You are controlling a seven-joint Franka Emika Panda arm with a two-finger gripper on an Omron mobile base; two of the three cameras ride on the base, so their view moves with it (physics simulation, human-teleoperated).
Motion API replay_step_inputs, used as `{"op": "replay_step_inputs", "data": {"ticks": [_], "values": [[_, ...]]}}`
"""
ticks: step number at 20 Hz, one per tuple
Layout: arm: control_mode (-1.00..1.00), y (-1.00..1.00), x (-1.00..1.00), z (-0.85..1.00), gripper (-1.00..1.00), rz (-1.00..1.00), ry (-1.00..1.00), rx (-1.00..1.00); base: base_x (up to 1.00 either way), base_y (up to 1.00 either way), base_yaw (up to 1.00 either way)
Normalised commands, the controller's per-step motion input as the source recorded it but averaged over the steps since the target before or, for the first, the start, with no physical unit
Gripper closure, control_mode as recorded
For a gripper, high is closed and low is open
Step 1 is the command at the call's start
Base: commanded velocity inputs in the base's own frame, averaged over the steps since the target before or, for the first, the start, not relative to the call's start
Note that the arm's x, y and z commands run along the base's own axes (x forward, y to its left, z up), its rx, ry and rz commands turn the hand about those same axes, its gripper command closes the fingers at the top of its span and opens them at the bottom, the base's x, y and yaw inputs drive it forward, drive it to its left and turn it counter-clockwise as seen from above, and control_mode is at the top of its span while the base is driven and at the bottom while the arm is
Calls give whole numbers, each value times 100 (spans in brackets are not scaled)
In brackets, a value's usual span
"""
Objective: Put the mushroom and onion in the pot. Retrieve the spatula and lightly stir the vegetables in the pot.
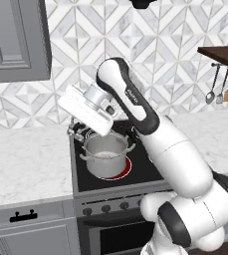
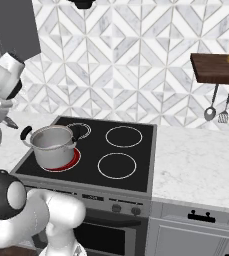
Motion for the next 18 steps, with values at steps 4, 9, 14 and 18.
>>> {"op": "replay_step_inputs", "data": {"ticks": [4, 9, 14, 18], "values": [[-100, -100, 29, 18, 100, -8, 25, 21, 0, 0, 0], [-100, -99, 44, 7, 100, -9, 33, 21, 0, 0, 0], [-100, -78, 91, -1, 100, -9, 37, 20, 0, 0, 0], [-100, -14, 94, -42, 100, -7, 35, 5, 0, 0, 0]]}}
